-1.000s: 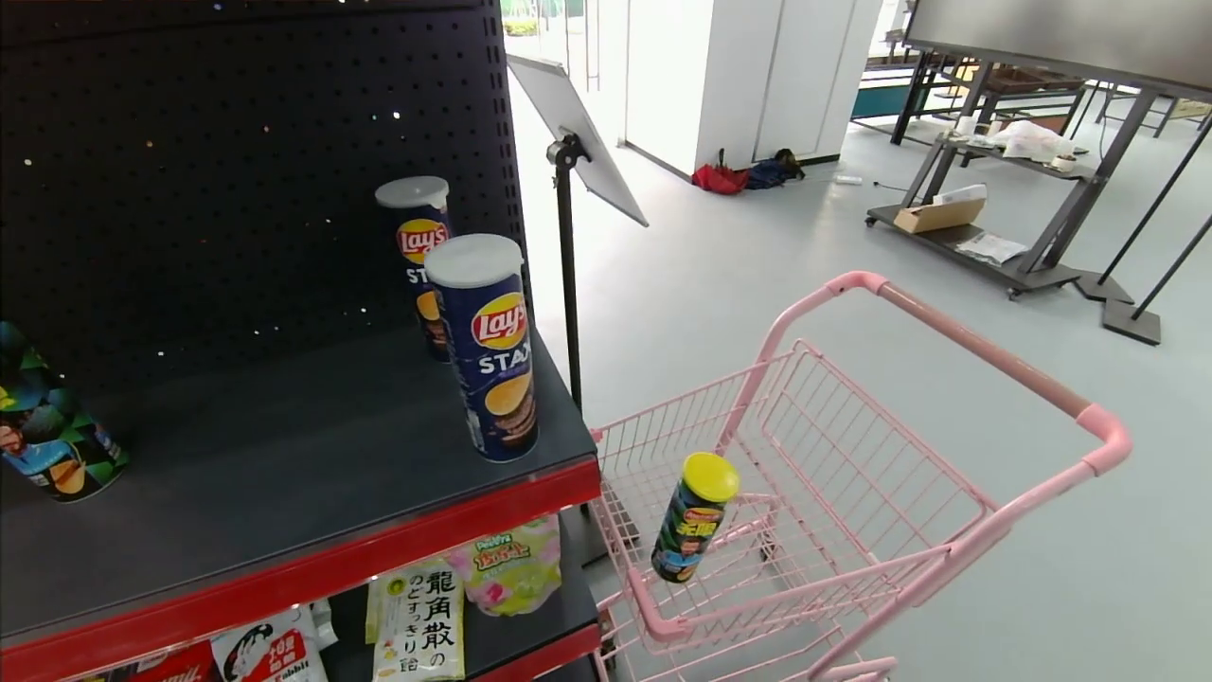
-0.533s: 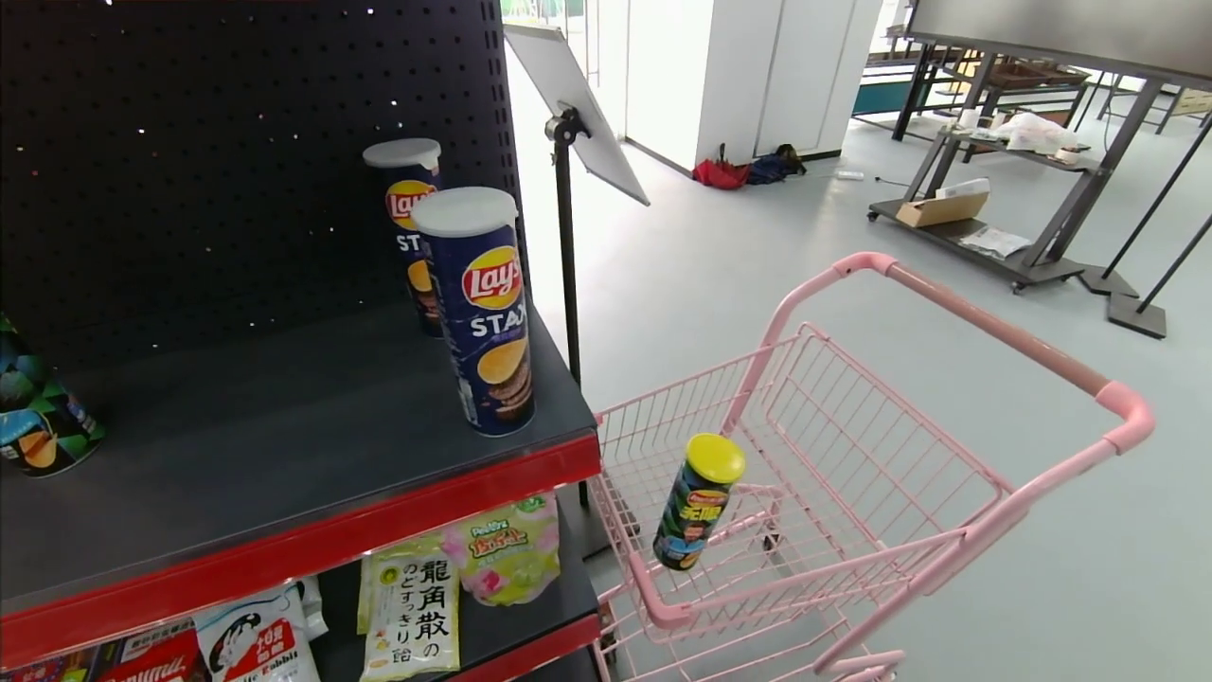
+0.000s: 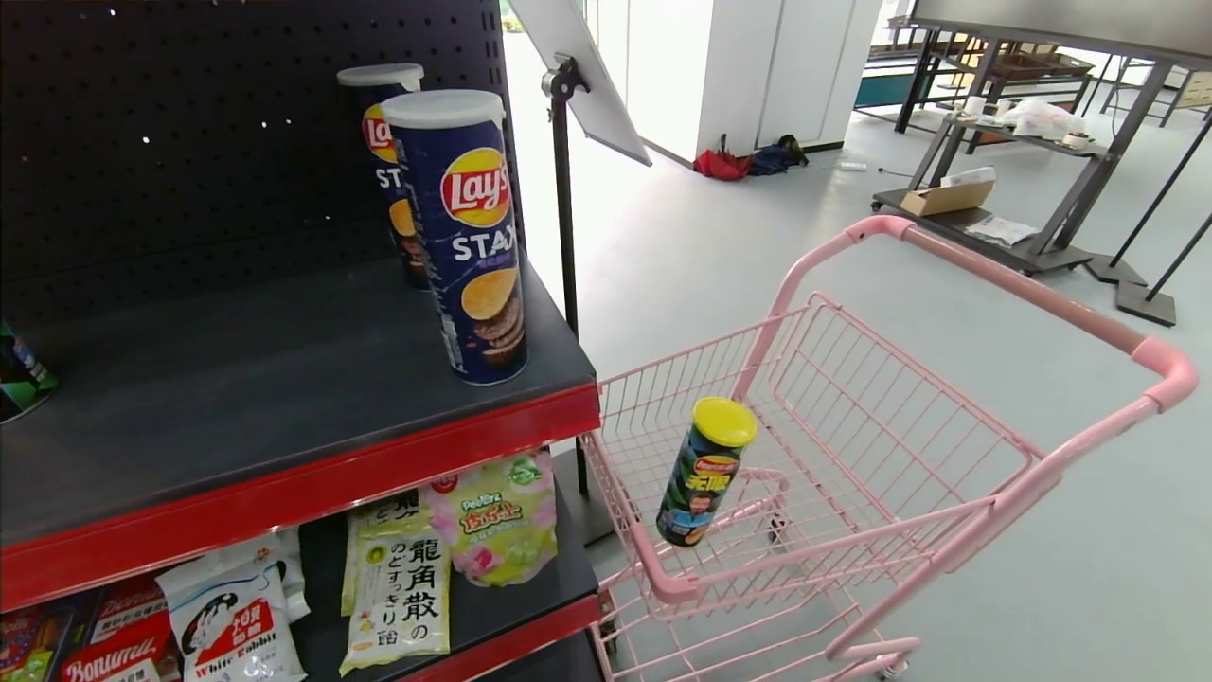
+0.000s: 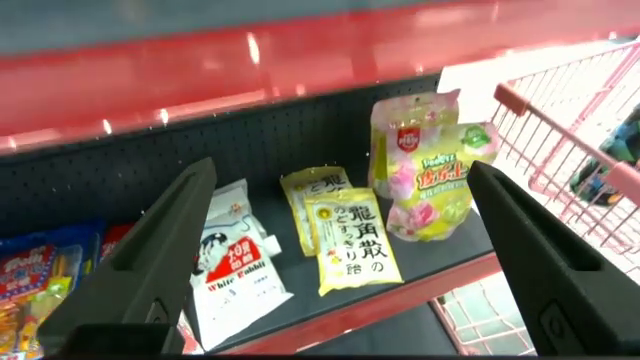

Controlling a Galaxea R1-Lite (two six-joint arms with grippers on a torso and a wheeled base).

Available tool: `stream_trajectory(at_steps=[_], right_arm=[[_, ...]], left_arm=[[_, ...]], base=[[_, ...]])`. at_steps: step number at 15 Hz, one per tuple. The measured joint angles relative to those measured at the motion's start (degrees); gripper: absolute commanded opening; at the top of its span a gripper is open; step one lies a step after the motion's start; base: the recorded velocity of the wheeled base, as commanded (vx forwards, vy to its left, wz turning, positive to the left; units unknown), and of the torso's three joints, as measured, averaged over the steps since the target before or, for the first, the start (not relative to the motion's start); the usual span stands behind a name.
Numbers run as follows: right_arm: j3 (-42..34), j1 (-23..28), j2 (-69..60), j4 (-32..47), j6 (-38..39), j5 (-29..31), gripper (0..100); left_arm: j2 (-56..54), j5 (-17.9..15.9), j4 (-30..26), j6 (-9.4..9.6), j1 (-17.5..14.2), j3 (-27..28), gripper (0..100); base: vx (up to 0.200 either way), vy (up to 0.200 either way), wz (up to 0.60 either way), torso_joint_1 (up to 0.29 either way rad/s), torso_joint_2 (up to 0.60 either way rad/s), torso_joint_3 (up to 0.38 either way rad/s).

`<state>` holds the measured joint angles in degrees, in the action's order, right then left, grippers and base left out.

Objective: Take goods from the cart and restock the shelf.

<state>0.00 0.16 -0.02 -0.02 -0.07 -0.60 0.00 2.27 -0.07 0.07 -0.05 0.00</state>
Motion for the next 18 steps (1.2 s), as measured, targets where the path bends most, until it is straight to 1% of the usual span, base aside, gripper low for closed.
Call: stream_trajectory(at_steps=[3,11,13,14,17,18], right_arm=[[0.0,0.02,0.0,-0.05,0.07,-0.06,100],[0.38,-0.02,0.07,0.21,-0.02,-0.68,100],[4.85,-0.51,2.08,0.12,2.36,-1.83,100],[9.14,-0.84,5.14,0.05,4.67,-2.0,100],[22.32,-3.38,21.44,-0.4,7.24,-5.36,100],[25.11,-4.86,28.14,-1.48,8.03,-6.86,100]], left_arm=[[0.0,0.0,0.05,0.0,-0.02,0.0,100],[0.0,0.0,0.07,0.02,0.0,0.07,100],[0.0,0.0,0.07,0.0,-0.02,0.07,100],[0.0,-0.02,0.07,0.04,-0.02,0.07,100],[0.0,-0.02,0.07,0.06,-0.02,0.07,100],[0.0,-0.04,0.07,0.09,0.0,0.07,100]], base=[[0.0,0.0,0.0,-0.049,0.15,0.103],[0.0,0.0,0.0,0.0,0.0,0.0],[0.0,0.0,0.0,0.0,0.0,0.0],[0.0,0.0,0.0,0.0,0.0,0.0],[0.0,0.0,0.0,0.0,0.0,0.0],[0.0,0.0,0.0,0.0,0.0,0.0]])
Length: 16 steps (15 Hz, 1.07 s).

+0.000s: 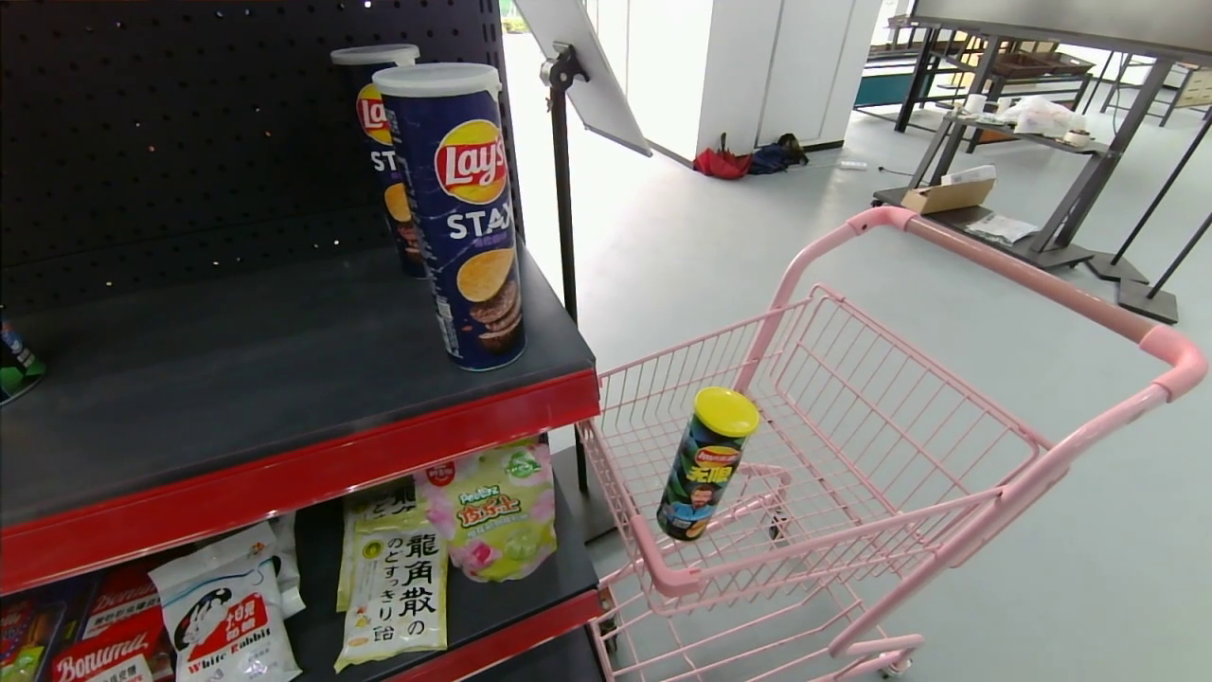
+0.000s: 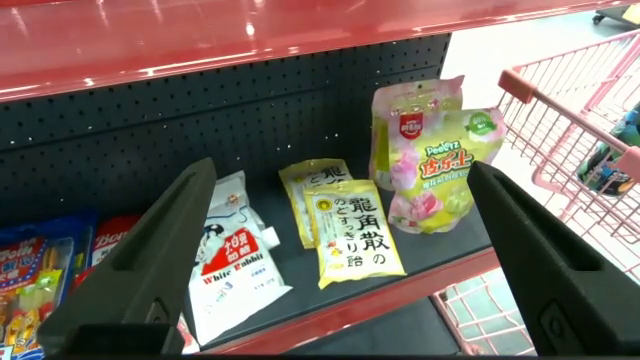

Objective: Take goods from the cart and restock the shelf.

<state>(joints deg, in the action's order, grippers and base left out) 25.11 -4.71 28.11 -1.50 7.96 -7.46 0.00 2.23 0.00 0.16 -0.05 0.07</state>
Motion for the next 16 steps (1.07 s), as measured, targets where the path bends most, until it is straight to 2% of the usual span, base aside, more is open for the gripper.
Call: stream_trajectory(at_steps=[2,5,9,10,16], right_arm=[[2.04,-2.56,12.54,-6.64,1.45,-3.75,100],[-0.1,-5.13,30.87,-21.71,2.3,-10.15,100],[-4.67,-6.62,53.33,-45.79,2.33,-13.42,100],[-5.44,-7.14,57.59,-49.57,1.67,-13.91,100],[-5.61,-12.46,71.58,-55.76,-0.94,-15.96,100]], left_arm=[[0.0,-0.02,0.0,0.06,0.0,0.0,100],[0.0,0.01,0.0,0.09,-0.05,-0.02,100],[0.0,0.01,0.0,0.17,-0.05,-0.02,100],[0.0,0.04,0.0,0.2,-0.05,-0.02,100],[0.0,0.04,0.0,0.2,0.0,-0.02,100]], base=[[0.0,0.0,0.0,0.0,0.0,0.0],[0.0,0.0,0.0,0.0,0.0,0.0],[0.0,0.0,0.0,0.0,0.0,0.0],[0.0,0.0,0.0,0.0,0.0,0.0],[0.0,0.0,0.0,0.0,0.0,0.0]])
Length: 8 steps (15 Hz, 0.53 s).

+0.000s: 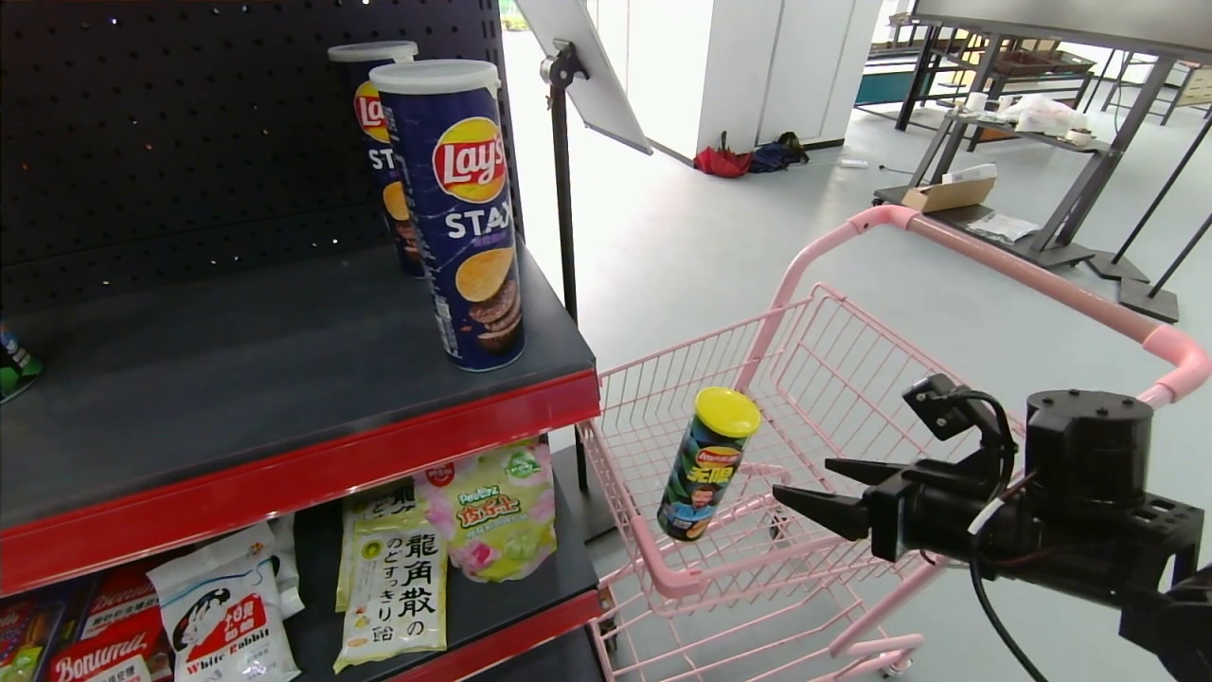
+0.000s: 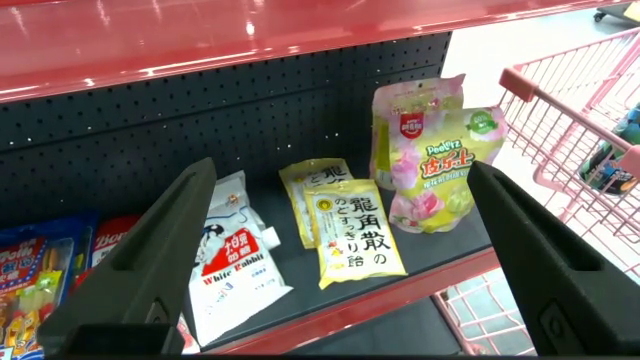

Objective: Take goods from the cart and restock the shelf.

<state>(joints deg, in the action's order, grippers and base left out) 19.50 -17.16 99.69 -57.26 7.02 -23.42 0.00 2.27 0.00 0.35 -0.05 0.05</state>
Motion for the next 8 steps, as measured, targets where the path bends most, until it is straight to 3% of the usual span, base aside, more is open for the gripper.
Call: stream_trajectory(at_steps=[4,8], right_arm=[[0.89,-1.0,9.87,-11.57,-2.16,0.18,100],[5.52,-1.96,16.85,-12.91,-3.35,0.43,100]], left_arm=[[0.0,-0.02,0.0,0.02,-0.05,0.02,100],[0.0,0.0,0.0,0.07,-0.02,0.02,100]], base=[[0.0,0.0,0.0,0.0,0.0,0.0],[0.0,0.0,0.0,0.0,0.0,0.0]])
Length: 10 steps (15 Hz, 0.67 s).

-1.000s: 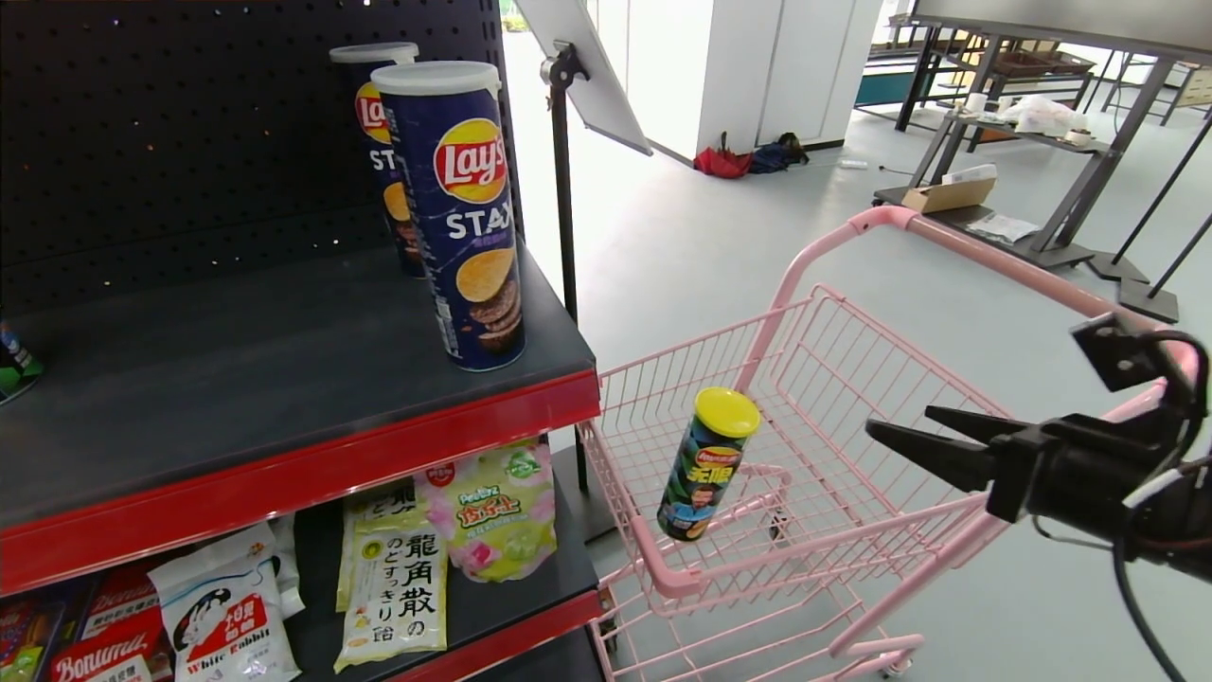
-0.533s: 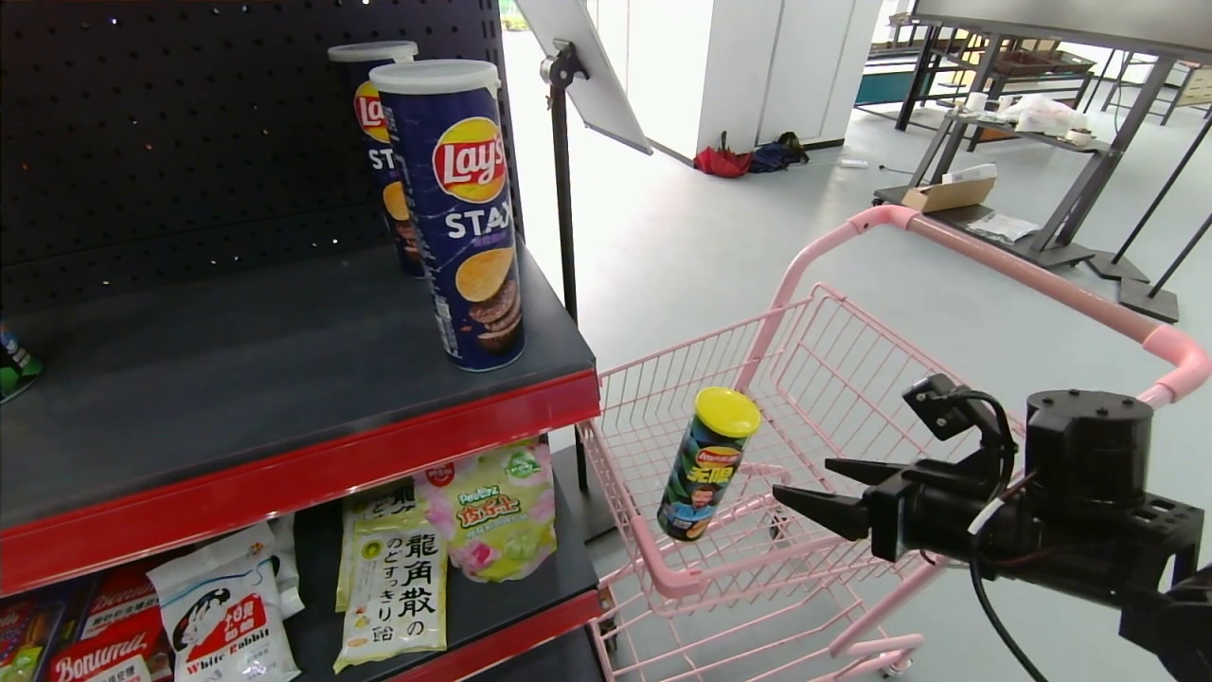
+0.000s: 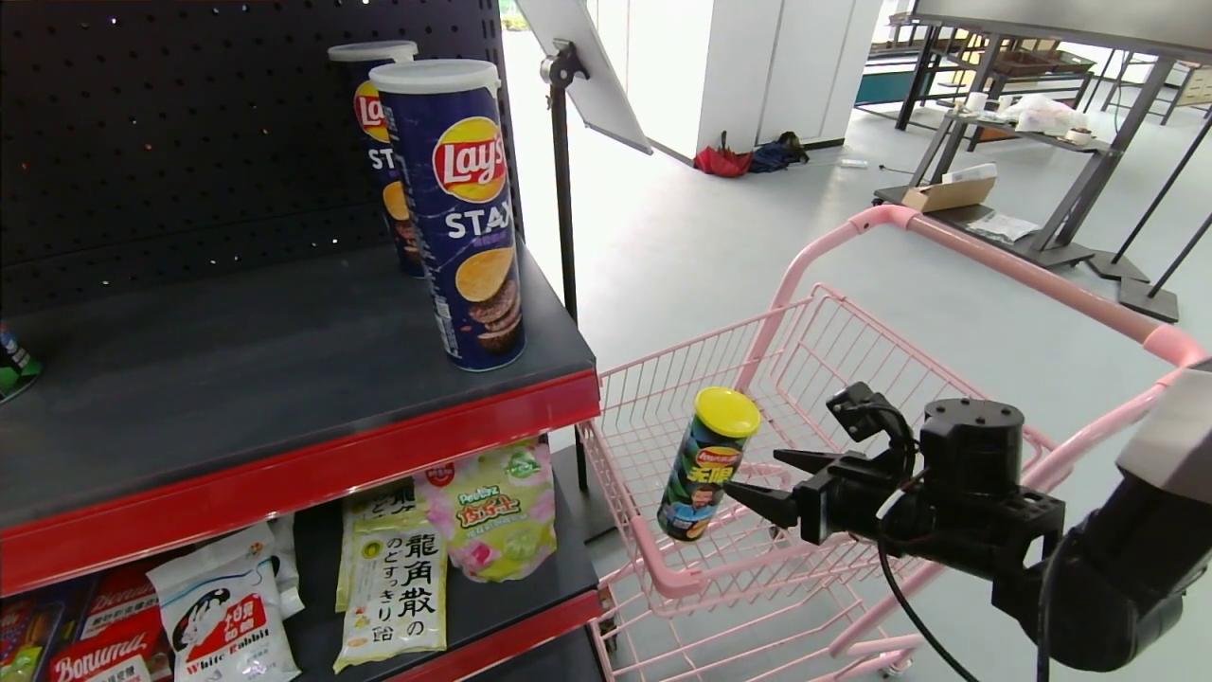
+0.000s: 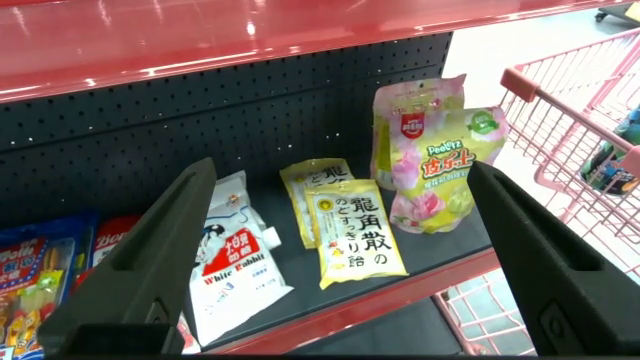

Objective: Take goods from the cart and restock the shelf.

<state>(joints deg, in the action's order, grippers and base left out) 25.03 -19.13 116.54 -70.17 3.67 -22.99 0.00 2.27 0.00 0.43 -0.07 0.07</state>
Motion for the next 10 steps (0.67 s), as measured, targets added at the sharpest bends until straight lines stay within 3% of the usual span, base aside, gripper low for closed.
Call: stream_trajectory(at_steps=[10], right_arm=[[10.91,-1.34,9.18,-0.01,-1.43,0.24,100]], left_arm=[[0.0,0.0,0.0,0.01,0.0,-0.02,100]], base=[[0.0,0.0,0.0,0.0,0.0,0.0]])
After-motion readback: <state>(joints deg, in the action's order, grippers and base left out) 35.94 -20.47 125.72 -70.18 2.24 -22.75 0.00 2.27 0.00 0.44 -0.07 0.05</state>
